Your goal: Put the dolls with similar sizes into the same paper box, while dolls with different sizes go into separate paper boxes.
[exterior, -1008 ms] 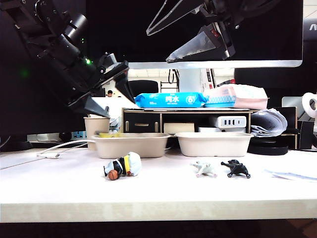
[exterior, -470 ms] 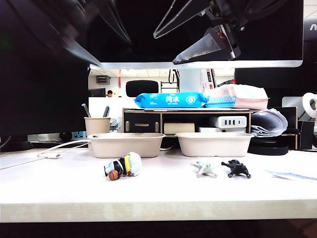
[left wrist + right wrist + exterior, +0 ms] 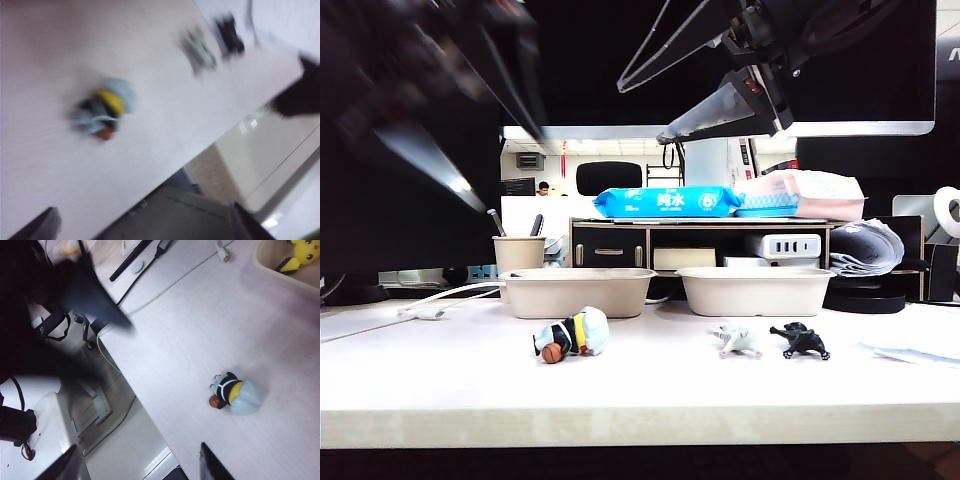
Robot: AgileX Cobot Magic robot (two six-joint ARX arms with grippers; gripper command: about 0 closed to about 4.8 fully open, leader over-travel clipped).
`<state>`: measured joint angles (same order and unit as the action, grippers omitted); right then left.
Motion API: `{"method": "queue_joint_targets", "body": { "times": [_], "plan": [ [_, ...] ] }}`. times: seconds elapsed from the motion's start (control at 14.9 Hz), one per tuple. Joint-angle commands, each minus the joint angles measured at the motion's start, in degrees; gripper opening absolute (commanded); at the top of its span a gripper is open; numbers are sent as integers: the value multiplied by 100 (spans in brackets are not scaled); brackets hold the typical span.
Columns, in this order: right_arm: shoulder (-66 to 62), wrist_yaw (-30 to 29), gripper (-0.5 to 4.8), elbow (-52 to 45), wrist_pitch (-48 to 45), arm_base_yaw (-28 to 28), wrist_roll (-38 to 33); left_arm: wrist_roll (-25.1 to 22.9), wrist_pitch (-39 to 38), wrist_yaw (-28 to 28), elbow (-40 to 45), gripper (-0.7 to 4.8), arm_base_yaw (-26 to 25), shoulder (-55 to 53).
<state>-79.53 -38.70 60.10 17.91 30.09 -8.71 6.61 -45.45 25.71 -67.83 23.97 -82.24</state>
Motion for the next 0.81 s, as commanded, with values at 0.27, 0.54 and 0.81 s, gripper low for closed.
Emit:
{"method": "queue_joint_targets", "body": {
  "times": [0.27,0.54,0.81],
  "plan": [
    [81,-247,306,24,348,-96,22,-389,1823,-737,481,479,728,-1266],
    [343,-251,306,28,190,-203,22,-979,2166,-1412,481,479,728,-1878],
    [452,-304,306,26,160,-212,20,-1058,2643,-1419,481,479,728,-2039]
  ]
}}
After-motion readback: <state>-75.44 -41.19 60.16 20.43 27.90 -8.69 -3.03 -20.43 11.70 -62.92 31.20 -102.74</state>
